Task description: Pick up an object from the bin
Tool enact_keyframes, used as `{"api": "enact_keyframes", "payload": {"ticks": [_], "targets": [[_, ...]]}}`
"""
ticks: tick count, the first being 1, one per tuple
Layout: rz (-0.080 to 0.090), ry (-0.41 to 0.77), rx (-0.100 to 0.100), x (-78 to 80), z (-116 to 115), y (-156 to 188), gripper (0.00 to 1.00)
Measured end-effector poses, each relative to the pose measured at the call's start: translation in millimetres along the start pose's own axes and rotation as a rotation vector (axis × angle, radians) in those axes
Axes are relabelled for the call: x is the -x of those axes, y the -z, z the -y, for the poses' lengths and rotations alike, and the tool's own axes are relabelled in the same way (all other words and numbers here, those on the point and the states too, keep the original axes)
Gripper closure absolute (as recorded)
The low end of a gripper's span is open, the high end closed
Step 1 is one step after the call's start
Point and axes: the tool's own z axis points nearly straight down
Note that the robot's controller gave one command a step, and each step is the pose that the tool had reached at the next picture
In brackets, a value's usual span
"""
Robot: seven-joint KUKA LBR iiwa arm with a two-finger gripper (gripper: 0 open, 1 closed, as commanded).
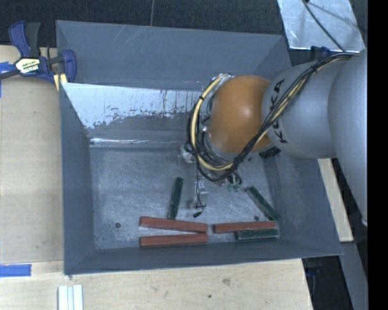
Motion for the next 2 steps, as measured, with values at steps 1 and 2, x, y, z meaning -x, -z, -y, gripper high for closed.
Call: {"api": "enact_keyframes", "payload": {"ticks": [1,2], "targets": [[-0.003,0.491,0.001,-12.6,-27.6,-0.1,0.0],[-0.002,0.486,0.001,-11.9,-27.1,0.6,1.0]]}}
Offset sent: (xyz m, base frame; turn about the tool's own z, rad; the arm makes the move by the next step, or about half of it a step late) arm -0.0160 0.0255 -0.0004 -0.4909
